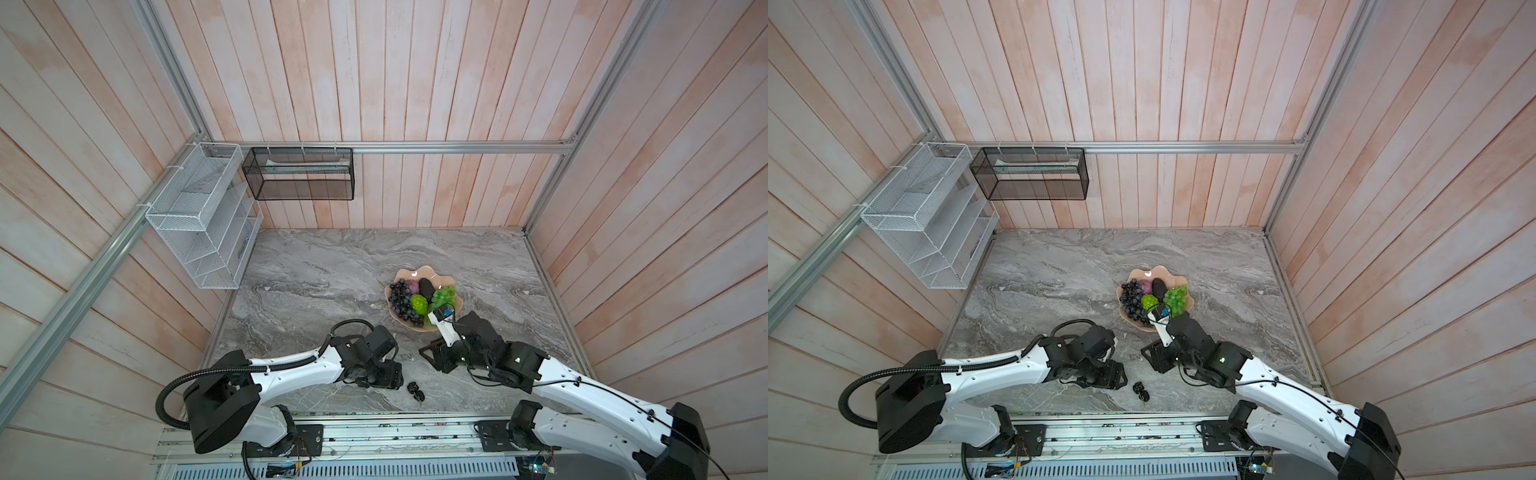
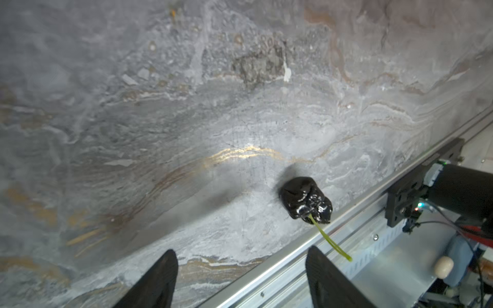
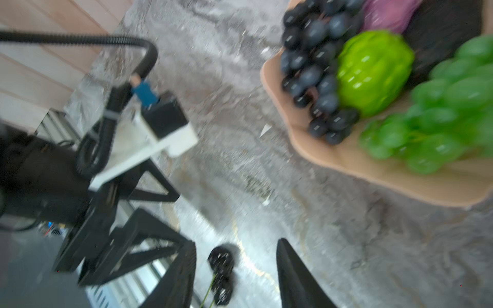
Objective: Place and organize the fake fruits in the fruit bowl
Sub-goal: 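Reach the right gripper to the small black fruit and grasp it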
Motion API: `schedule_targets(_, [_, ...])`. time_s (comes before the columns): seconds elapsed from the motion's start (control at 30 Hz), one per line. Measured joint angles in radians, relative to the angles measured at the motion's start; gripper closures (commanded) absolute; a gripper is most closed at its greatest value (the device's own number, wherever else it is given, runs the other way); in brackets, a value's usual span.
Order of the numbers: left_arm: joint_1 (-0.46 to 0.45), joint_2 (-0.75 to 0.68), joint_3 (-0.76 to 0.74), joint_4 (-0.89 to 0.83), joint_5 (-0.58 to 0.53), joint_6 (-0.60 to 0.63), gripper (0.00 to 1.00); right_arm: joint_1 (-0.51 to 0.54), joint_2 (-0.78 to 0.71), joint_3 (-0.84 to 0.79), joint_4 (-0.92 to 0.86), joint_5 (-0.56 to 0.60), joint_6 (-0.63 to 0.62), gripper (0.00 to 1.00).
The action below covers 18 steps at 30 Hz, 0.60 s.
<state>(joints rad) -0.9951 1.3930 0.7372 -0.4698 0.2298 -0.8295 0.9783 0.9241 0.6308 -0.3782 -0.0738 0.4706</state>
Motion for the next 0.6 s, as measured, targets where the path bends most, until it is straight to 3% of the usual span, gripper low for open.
schedule_targets(0.23, [0.031, -0.008, -0.006, 0.052, -0.066, -0.055, 0.22, 0.297, 0.125, -0.007, -0.050, 0.074, 0.123, 0.45])
schedule_targets(0.37, [0.070, -0.026, -0.016, 0.052, -0.088, -0.060, 0.22, 0.333, 0.203, -0.005, -0.084, 0.109, 0.135, 0.47])
schedule_targets(0.6, [0.121, -0.131, -0.088, 0.039, -0.108, -0.080, 0.22, 0.333, 0.244, -0.005, -0.085, 0.132, 0.125, 0.63])
